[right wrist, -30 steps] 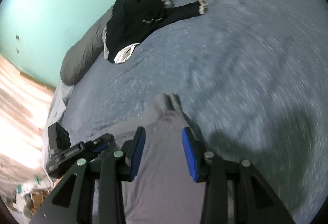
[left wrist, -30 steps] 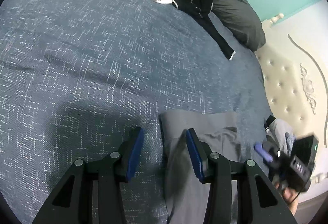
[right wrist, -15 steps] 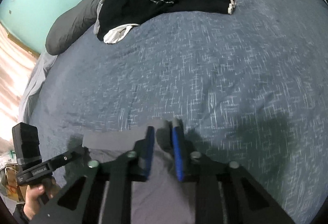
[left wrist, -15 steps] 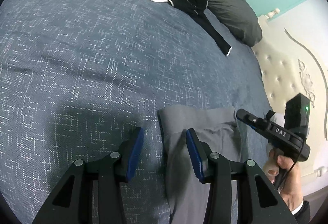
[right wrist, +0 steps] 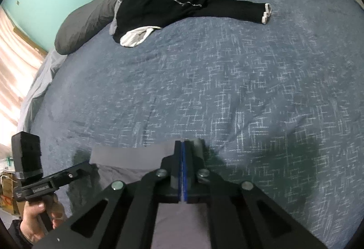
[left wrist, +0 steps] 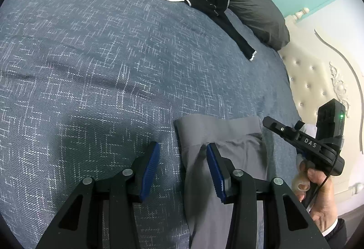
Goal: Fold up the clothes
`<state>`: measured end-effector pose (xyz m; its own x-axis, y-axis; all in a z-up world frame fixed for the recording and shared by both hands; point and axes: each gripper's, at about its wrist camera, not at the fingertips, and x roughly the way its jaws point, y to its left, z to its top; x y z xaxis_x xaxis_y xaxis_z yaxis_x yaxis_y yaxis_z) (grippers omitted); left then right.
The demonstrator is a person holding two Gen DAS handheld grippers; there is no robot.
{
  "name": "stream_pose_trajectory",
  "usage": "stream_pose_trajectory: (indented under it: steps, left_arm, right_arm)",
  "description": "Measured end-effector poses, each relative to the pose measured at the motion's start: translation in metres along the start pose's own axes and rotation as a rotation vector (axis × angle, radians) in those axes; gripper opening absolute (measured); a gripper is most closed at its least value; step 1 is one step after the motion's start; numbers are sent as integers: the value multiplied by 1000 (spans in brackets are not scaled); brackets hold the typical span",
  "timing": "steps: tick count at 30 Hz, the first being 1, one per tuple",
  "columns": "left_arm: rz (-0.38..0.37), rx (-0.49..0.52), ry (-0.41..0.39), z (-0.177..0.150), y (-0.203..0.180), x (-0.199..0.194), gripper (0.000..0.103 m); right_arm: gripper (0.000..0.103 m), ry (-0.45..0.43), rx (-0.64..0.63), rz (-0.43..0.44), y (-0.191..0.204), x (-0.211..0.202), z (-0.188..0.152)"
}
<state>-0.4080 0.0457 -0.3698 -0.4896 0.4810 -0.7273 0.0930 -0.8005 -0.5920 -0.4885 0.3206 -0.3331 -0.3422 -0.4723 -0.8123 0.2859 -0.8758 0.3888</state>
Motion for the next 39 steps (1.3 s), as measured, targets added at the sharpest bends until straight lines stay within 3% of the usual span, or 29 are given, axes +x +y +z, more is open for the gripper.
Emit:
stream_pose_trajectory:
  steps: [10,20,29,39]
  left_arm:
    - [7,4,1,0,-1,0,47]
    - [2,4,-1,-2,1,0,46]
    - [8,3,-12,-3,2,-5,47]
    - [15,-9,-34,1,2,-6,47]
  right_arm:
    - [6,34,-12,-18,6,13,-2]
    - [2,15,-41,-6,7,16,-4]
    - [1,-60,-45,-29,9,0,3]
    - [2,7,-37,-70,4,23,4]
